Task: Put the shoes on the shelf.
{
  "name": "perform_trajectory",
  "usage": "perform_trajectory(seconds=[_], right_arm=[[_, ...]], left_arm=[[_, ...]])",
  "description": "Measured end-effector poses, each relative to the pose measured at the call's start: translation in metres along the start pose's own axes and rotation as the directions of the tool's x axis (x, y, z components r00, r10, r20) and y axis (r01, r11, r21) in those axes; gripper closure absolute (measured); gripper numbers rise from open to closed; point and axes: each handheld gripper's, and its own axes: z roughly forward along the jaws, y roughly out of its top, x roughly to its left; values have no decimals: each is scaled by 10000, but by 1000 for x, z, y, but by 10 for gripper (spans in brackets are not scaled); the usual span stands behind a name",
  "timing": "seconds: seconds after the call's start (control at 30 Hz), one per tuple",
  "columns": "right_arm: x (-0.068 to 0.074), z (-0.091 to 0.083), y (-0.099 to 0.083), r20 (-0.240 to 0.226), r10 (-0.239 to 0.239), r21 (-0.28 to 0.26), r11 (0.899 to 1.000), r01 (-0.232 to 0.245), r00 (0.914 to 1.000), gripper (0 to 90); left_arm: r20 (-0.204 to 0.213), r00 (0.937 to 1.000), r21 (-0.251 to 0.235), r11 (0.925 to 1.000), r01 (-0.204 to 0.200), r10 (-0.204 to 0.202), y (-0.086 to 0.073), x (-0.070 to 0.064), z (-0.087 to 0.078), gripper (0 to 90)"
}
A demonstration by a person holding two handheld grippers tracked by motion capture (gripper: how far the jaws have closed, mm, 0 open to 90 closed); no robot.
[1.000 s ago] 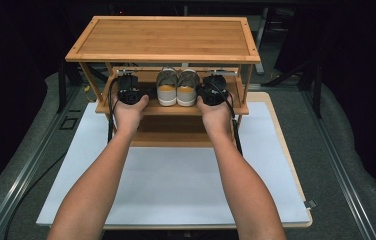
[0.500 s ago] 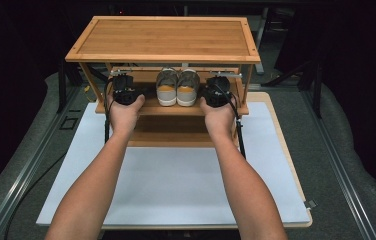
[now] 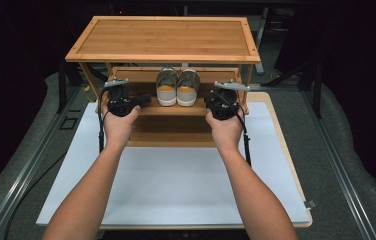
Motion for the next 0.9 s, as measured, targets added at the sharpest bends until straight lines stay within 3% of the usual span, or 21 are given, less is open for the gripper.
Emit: perform_trajectory(seconds=[0.2,0.4,0.5,0.63,0.77,0.9], right_arm=[[-2,-11,-1,-167,-69,-62,10000,68,9998,900],[4,-23,-1,-421,-316,-201,9993,308,9986,900],[11,-36,-2,-884,-514,-198,9986,498,9948,890],[17,-51,-3,-1166,-904,-320,9957,873,9891,859],[22,-66,-7,-1221,-1495,-283,9887,1471,9812,813],[20,-80,-13,-1441,-1648,-259,9863,1628,9757,792]], left_arm=[[253,9996,-115,9998,-144,147,0,-5,-18,896],[427,9974,-58,9983,-578,580,-2,-12,-32,892],[681,9948,-157,9971,-750,759,-3,-14,-46,875],[893,9918,-159,9958,-904,915,-3,-15,-61,845],[907,9885,-68,9926,-1211,1212,-10,-14,-77,804],[853,9851,284,9880,-1521,1492,-22,-10,-87,771]])
